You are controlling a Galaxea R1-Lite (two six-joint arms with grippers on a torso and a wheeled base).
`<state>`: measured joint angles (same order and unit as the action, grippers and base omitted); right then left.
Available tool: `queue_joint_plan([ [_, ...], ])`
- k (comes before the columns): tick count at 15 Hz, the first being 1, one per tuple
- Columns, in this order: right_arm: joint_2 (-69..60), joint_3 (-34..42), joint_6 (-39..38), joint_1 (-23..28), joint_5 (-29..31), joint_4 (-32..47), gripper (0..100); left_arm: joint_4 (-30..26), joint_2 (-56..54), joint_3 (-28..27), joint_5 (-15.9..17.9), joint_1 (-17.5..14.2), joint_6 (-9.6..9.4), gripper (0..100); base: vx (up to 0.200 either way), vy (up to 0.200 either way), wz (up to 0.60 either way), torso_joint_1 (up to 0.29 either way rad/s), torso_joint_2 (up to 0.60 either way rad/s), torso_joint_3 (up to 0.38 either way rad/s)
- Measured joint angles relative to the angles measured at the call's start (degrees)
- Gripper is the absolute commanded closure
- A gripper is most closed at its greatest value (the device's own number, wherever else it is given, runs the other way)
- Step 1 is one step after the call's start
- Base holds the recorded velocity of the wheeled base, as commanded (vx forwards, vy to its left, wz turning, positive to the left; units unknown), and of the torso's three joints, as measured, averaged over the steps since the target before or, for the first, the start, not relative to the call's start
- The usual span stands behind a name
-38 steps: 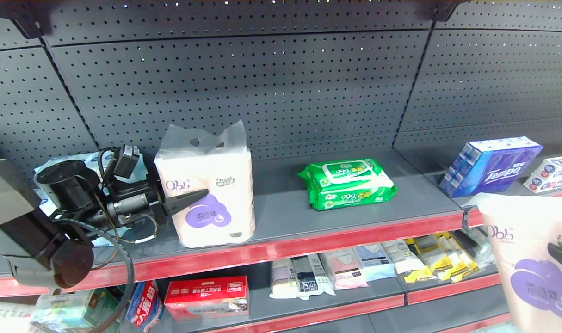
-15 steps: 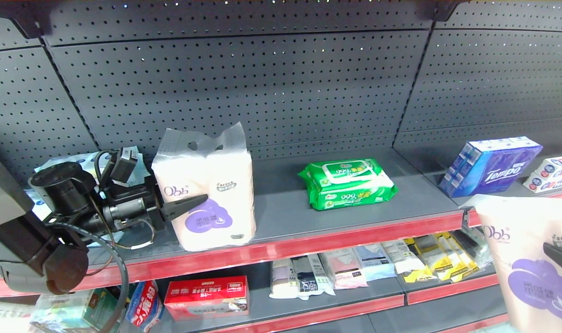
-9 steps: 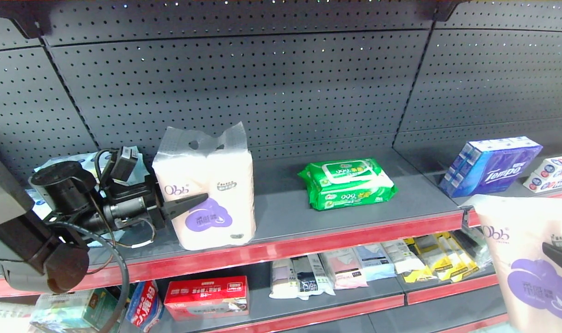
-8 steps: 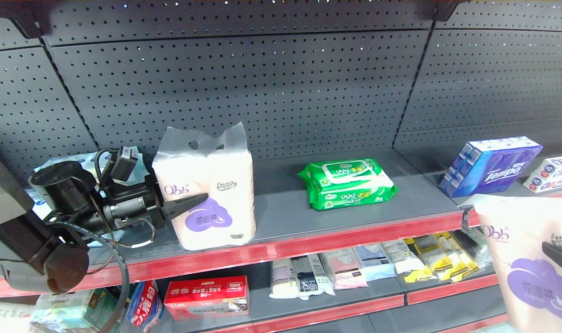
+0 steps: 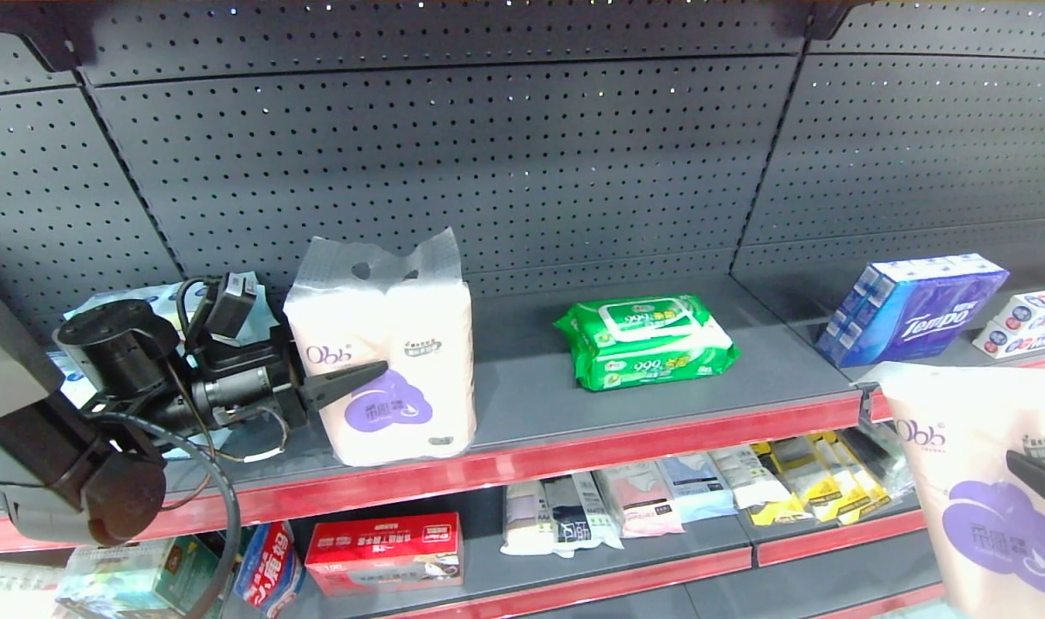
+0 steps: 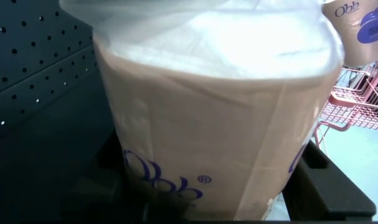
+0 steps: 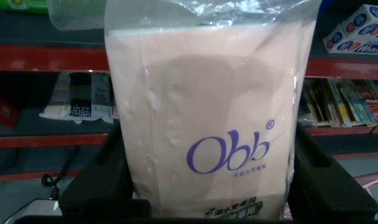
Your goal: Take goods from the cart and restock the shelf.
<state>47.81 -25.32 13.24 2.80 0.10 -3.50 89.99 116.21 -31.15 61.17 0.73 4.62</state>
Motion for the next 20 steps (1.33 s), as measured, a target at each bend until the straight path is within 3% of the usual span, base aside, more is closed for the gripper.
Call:
queue_joint_plan([
  [2,0.1,0.0,0.0,0.0,0.0,0.0,100,0.0,0.0,0.1,-0.1,0.0,0.0,100,0.0,0.0,0.0,0.0,0.0,0.0],
  [3,0.2,0.0,0.0,0.0,0.0,0.0,100,0.0,0.0,0.2,-0.2,0.0,-0.02,0,0.0,0.0,0.0,0.0,0.0,0.0],
  [13,0.5,-0.1,0.0,0.0,-0.1,-0.1,100,0.0,-0.9,-0.1,-0.5,-0.1,0.55,0,0.0,0.0,0.0,0.0,0.0,0.0],
  [14,0.6,-0.2,0.0,0.0,-0.1,-0.2,100,0.0,-1.4,-0.1,-0.6,-0.1,1.04,0,0.0,0.0,0.0,0.0,0.0,0.0],
  [17,1.1,-0.4,0.0,0.0,-0.1,-0.2,100,0.0,-3.8,-0.1,-0.7,-0.1,5.01,0,0.0,0.0,0.0,0.0,0.0,0.0],
  [20,1.5,-0.6,0.0,0.0,-0.2,-0.2,100,0.0,-5.8,-1.1,-0.8,-0.9,5.96,0,0.0,0.0,0.0,0.0,0.0,0.0],
])
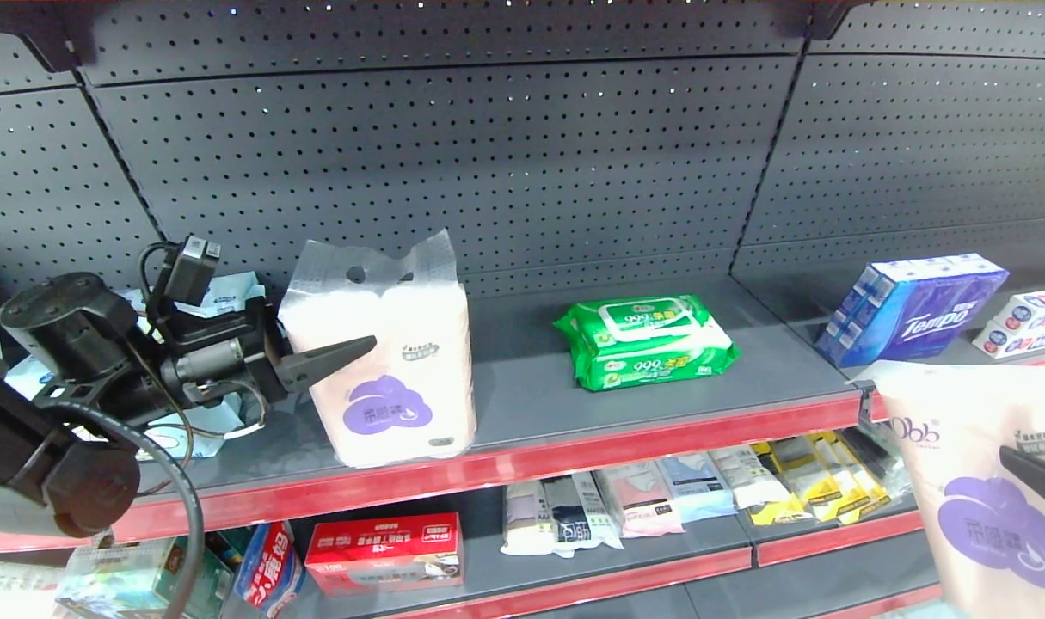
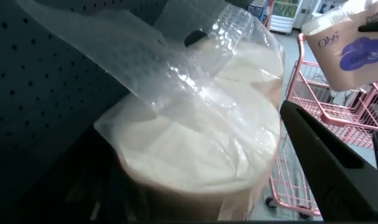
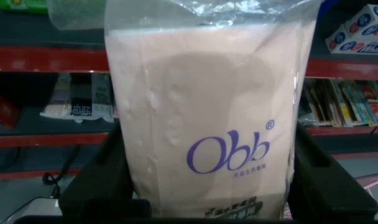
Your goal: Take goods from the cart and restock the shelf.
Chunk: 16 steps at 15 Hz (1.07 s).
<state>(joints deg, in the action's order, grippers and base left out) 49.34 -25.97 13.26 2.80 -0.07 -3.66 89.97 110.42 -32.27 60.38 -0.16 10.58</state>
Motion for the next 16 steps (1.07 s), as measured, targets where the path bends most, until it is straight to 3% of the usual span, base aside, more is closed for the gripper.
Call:
queue_joint_plan([
  [5,0.3,-0.7,0.1,-0.1,-0.1,0.0,100,0.0,-1.4,-2.6,0.0,-1.4,0.22,0,0.0,0.0,0.0,0.0,0.0,0.0],
  [9,0.9,-1.1,0.2,-0.2,-0.2,0.0,100,0.0,-3.4,-5.0,0.0,-2.8,3.78,0,0.0,0.0,0.0,0.0,0.0,0.0],
  [16,1.2,-1.4,0.1,-0.2,-0.3,0.0,100,0.0,-5.2,-7.1,-2.4,-5.9,3.49,0,0.0,0.0,0.0,0.0,0.0,0.0],
])
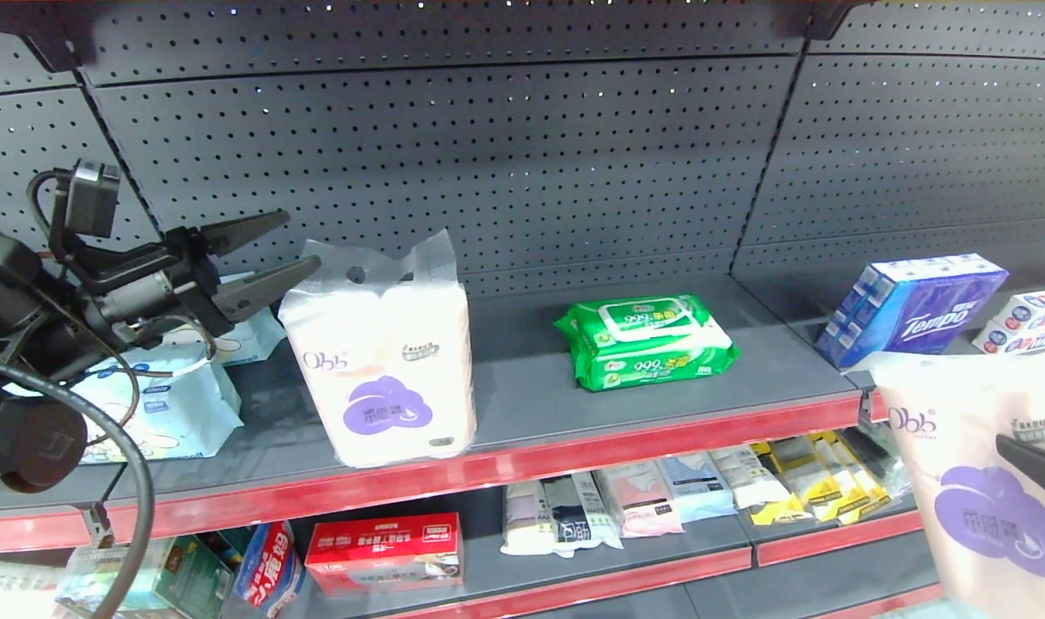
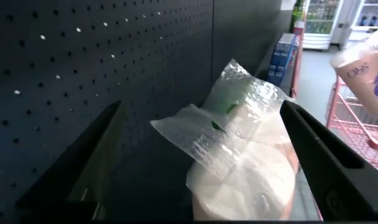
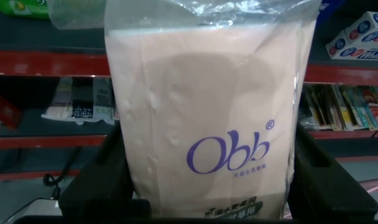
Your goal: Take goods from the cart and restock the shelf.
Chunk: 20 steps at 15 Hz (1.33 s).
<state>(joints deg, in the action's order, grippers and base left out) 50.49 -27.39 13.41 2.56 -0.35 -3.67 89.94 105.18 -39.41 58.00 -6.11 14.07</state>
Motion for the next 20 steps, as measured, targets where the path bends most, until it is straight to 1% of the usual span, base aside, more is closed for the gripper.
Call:
queue_joint_plan([
  [1,0.1,-0.1,0.0,0.0,0.0,0.0,100,0.0,-0.2,-0.7,-0.4,-0.1,-0.2,0,0.0,0.0,0.0,0.0,0.0,0.0],
  [3,0.2,-0.1,0.1,0.0,0.0,0.0,100,0.0,-0.7,-2.7,-1.2,-0.1,-2.02,0,0.0,0.0,0.0,0.0,0.0,0.0],
  [4,0.3,-0.1,0.1,-0.1,0.0,0.0,100,-0.2,-0.8,-3.2,-3.3,-0.2,-2.3,0,0.0,0.0,0.0,0.0,0.0,0.0],
  [7,0.5,0.0,0.2,-0.2,0.2,0.0,100,-2.4,-0.9,-3.9,-11.9,-0.2,-2.58,0,0.0,0.0,0.0,0.0,0.0,0.0],
  [8,0.7,-0.3,0.2,-0.2,0.2,0.0,100,-3.2,-0.9,-3.9,-13.3,-0.3,-2.63,0,0.0,0.0,0.0,0.0,0.0,0.0],
  [10,0.9,-0.6,0.3,-0.2,0.3,0.0,100,-5.1,-1.0,-3.7,-15.6,-1.4,-3.38,0,0.0,0.0,0.0,0.0,0.0,0.0],
  [11,1.0,-0.9,0.2,-0.2,0.3,-0.1,100,-7.0,-1.0,-3.6,-18.6,-2.0,-3.69,0,0.0,0.0,0.0,0.0,0.0,0.0],
  [13,1.3,-1.2,0.2,0.0,0.2,-0.2,100,-9.9,-1.0,-3.6,-28.0,-2.6,-3.78,0,0.0,0.0,0.0,0.0,0.0,0.0],
  [15,1.5,-1.2,0.1,0.0,0.2,-0.2,100,-13.0,-1.1,-3.6,-33.4,-2.7,-3.93,0,0.0,0.0,0.0,0.0,0.0,0.0],
  [16,1.5,-1.2,0.0,0.0,0.1,-0.2,100,-15.3,-1.2,-3.5,-35.4,-2.8,-4.35,0,0.0,0.0,0.0,0.0,0.0,0.0],
  [17,1.6,-1.2,-0.1,0.0,0.1,-0.2,100,-18.6,-1.5,-3.6,-38.4,-2.8,-5.47,0,0.0,0.0,0.0,0.0,0.0,0.0],
  [19,1.8,-1.2,-0.2,0.0,0.1,-0.2,100,-28.9,-3.1,-4.5,-47.1,-2.8,-8.02,0,0.0,0.0,0.0,0.0,0.0,0.0],
  [20,1.8,-1.2,-0.3,0.0,0.0,-0.2,100,-33.6,-4.4,-5.0,-49.9,-2.8,-9.73,0,0.0,0.0,0.0,0.0,0.0,0.0],
])
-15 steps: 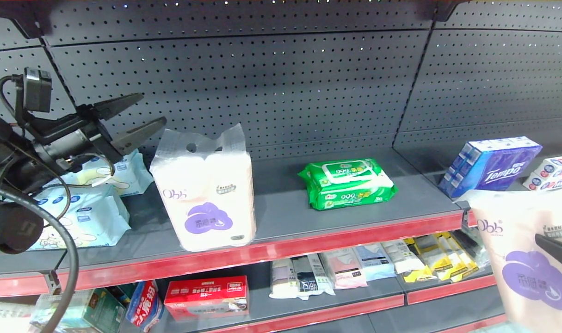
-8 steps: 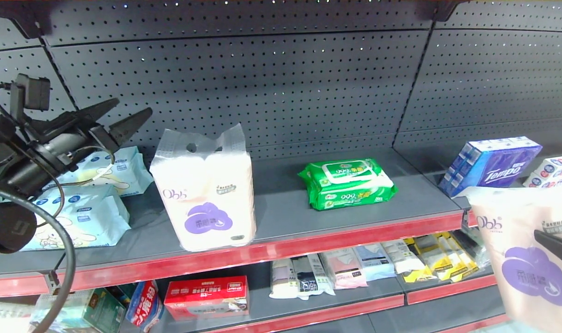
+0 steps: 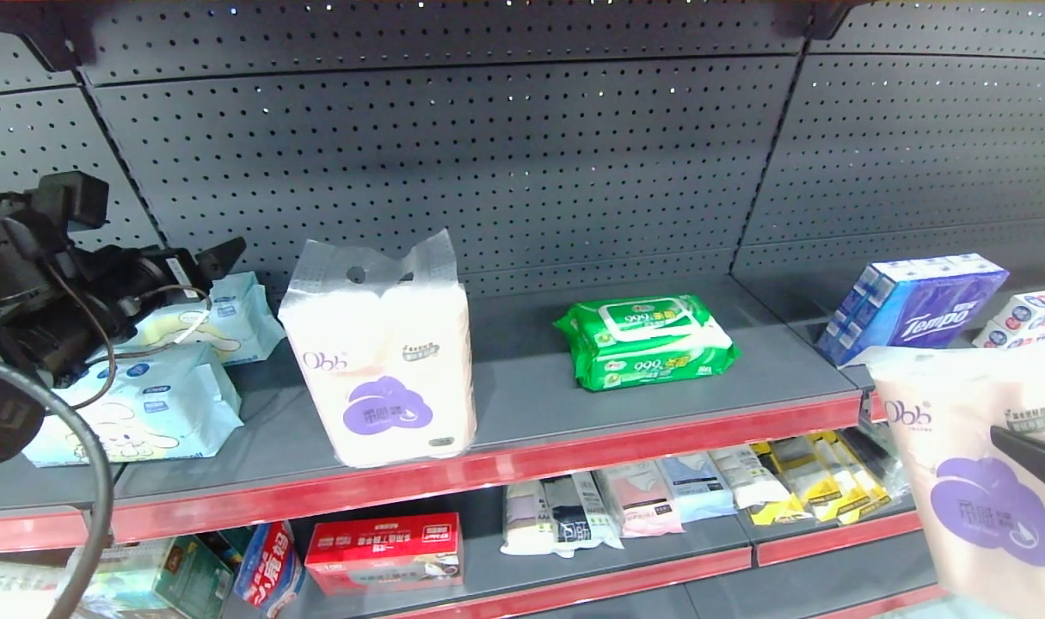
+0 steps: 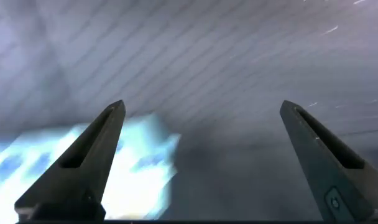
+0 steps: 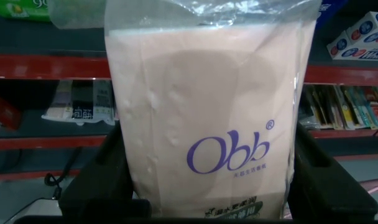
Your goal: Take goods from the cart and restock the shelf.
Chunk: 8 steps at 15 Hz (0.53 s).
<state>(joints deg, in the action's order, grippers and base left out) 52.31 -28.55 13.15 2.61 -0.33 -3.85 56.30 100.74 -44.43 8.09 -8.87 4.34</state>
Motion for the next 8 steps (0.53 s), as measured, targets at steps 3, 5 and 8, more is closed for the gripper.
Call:
queue_joint_plan([
  [3,0.1,-0.1,-0.1,0.0,-0.1,0.0,100,-9.4,-4.2,0.2,-1.3,-0.1,-3.25,0,0.0,0.0,0.0,0.0,0.0,0.0],
  [5,-0.2,-0.4,-0.1,-0.1,-0.1,-0.1,100,-19.2,-8.2,0.7,-0.4,-0.1,-4.02,0,0.0,0.0,0.0,0.0,0.0,0.0],
  [8,-0.8,-1.3,-0.1,-0.1,-0.2,-0.1,100,-24.4,-15.2,3.9,6.7,0.2,-5.64,0,0.0,0.0,0.0,0.0,0.0,0.0],
])
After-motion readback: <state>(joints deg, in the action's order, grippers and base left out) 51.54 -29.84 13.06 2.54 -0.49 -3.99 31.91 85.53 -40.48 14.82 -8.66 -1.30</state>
